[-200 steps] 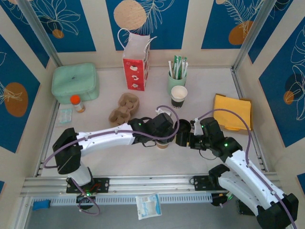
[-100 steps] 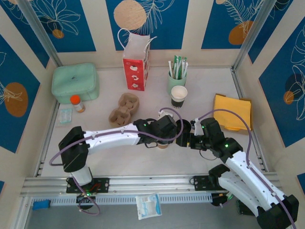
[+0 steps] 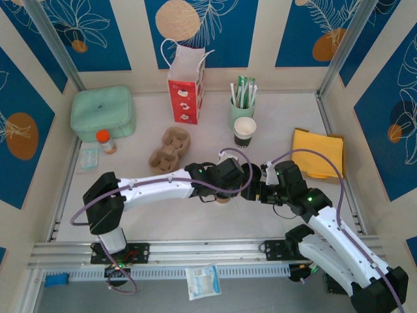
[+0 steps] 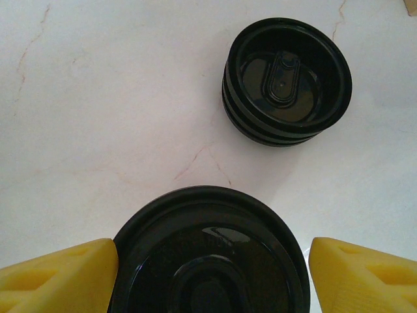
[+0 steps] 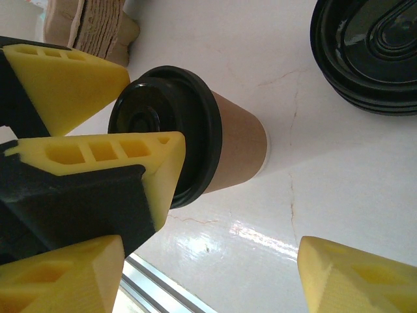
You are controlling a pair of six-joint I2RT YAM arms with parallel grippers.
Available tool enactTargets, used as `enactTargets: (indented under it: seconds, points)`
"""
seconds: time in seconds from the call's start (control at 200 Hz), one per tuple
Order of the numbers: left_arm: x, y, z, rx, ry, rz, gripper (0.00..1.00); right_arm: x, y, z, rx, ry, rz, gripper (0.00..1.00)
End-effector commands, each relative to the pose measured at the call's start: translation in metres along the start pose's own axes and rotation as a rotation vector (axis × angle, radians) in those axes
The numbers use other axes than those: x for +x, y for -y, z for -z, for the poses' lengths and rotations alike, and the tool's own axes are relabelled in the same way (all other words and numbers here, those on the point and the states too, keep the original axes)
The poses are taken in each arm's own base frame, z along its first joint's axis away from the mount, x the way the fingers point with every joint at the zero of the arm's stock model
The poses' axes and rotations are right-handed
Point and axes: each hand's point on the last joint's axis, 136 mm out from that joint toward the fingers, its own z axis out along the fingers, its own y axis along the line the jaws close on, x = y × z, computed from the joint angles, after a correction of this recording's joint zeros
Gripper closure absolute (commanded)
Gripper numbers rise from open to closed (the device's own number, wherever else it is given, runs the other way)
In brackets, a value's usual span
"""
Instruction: Pack the takeout coffee
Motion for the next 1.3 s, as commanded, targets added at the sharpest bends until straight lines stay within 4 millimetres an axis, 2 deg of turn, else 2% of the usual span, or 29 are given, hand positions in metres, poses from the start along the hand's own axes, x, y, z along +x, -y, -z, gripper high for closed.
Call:
enactTargets:
  seconds: [0.0, 0.2, 0.37, 0.56, 0.79, 0.945, 1.07, 1.295]
  points:
    - [0.005, 0.001, 0.000, -0.017, -0.014, -0.028, 0.22, -0.003, -0.006, 0.004, -0.023, 0.012, 0.018, 0.29]
    - [0.000, 0.002, 0.006, -0.004, 0.006, -0.028, 0.19, -0.003, -0.006, 0.005, -0.021, 0.009, 0.021, 0.29]
    - [-0.013, 0.006, 0.016, 0.016, 0.041, -0.015, 0.13, -0.003, -0.008, 0.008, -0.025, 0.005, 0.018, 0.29]
    - [-0.029, 0.000, 0.032, 0.039, 0.091, 0.039, 0.10, -0.002, -0.012, 0.012, -0.027, -0.006, 0.021, 0.29]
    - [-0.038, -0.026, 0.046, 0.026, 0.128, 0.115, 0.06, 0.003, -0.022, 0.017, -0.064, -0.044, 0.040, 0.30]
    - [-0.038, -0.049, 0.054, 0.007, 0.144, 0.157, 0.05, -0.001, -0.024, 0.016, -0.054, -0.056, 0.024, 0.30]
    - [-0.031, -0.068, 0.057, 0.011, 0.129, 0.204, 0.04, -0.007, -0.019, 0.008, -0.001, -0.091, 0.003, 0.31]
    - [-0.005, -0.093, 0.053, 0.040, 0.059, 0.261, 0.04, -0.018, -0.014, -0.007, 0.082, -0.140, 0.009, 0.31]
